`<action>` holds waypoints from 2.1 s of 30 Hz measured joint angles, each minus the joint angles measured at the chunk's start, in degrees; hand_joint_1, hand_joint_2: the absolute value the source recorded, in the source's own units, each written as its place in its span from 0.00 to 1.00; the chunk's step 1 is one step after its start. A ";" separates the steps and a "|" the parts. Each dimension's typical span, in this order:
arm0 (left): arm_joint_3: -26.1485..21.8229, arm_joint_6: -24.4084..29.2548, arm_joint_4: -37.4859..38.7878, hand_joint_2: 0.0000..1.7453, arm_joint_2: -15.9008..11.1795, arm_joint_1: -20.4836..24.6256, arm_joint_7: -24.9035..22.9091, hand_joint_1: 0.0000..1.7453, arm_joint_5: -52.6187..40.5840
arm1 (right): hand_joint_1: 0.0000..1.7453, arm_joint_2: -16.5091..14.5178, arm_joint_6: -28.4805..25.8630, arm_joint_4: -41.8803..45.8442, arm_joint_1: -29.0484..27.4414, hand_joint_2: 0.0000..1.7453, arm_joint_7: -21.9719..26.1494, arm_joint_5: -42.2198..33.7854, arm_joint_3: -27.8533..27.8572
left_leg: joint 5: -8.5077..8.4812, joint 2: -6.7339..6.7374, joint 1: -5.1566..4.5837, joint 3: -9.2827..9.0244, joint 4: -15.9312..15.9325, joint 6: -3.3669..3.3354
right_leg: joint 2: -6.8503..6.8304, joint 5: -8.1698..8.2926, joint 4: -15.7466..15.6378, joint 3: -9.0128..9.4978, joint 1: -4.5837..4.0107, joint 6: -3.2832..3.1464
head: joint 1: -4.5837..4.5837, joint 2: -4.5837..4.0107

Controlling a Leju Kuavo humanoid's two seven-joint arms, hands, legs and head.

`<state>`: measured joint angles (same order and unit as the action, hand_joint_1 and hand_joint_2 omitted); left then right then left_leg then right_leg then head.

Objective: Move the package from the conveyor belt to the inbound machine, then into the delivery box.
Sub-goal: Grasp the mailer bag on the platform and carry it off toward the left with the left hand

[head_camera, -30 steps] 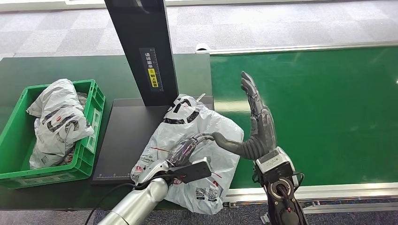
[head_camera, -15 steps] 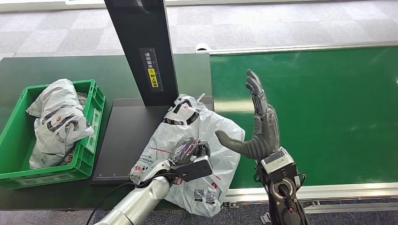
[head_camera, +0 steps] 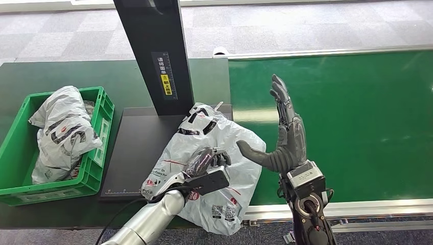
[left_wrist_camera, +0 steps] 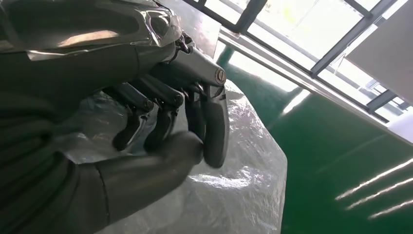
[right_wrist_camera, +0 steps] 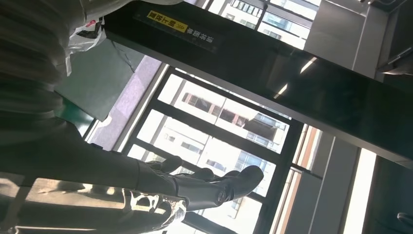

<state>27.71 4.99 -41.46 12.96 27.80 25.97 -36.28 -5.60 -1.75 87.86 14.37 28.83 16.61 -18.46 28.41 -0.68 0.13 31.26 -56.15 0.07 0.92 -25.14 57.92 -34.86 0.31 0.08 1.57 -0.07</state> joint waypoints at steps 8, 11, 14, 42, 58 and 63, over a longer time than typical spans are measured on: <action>1.23 -1.46 -0.68 1.00 -0.17 -0.04 -2.32 0.00 -3.73 | 0.00 0.00 0.00 -0.10 0.52 1.00 0.00 -0.09 0.12 | 0.00 0.00 0.00 0.01 0.00 0.00 | -0.01 0.00 0.00 0.00 0.00 0.00 | 0.01 0.00; 1.85 -1.31 -0.44 1.00 -0.17 -0.01 -2.66 0.00 -4.48 | 0.00 0.00 0.00 -0.22 0.76 1.00 0.00 -0.09 0.12 | 0.00 0.00 0.00 0.01 0.00 0.00 | -0.01 0.00 0.00 0.00 0.00 0.00 | 0.01 0.00; 2.25 -1.28 -0.24 1.00 -0.17 0.00 -2.75 0.00 -4.57 | 0.00 0.00 0.00 -0.34 0.93 1.00 0.00 -0.09 0.12 | 0.00 0.00 0.00 0.01 0.00 0.00 | -0.01 0.00 0.00 0.00 0.00 0.00 | 0.01 0.00; 7.01 8.43 3.03 1.00 -0.09 2.44 -14.70 0.00 -21.84 | 0.00 -0.37 0.00 -0.52 1.18 1.00 0.00 1.00 0.30 | 0.00 0.00 0.00 0.00 0.00 0.00 | -0.01 0.00 0.00 0.00 0.00 0.00 | 0.00 0.00; 5.50 8.45 4.19 1.00 -0.06 3.17 -16.88 1.00 -28.17 | 0.00 -1.16 0.00 -0.57 1.17 1.00 0.05 1.68 0.43 | -0.01 0.00 0.00 0.00 0.00 0.00 | -0.01 0.00 0.00 0.01 0.00 0.00 | 0.01 0.00; 5.09 8.45 4.19 1.00 -0.20 3.17 -16.56 1.00 -28.17 | 0.00 -1.27 0.00 -0.65 1.17 1.00 0.07 1.70 0.43 | -0.01 0.00 0.00 0.00 0.00 0.00 | -0.01 0.00 0.00 0.01 0.00 0.00 | 0.00 0.00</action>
<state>32.80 13.44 -37.27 12.76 30.97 9.41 -64.46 -6.86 -1.75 87.21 15.54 28.89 18.32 -18.03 28.41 -0.68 0.13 31.26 -56.15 0.06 0.92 -25.14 57.92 -34.85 0.31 0.07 1.57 -0.07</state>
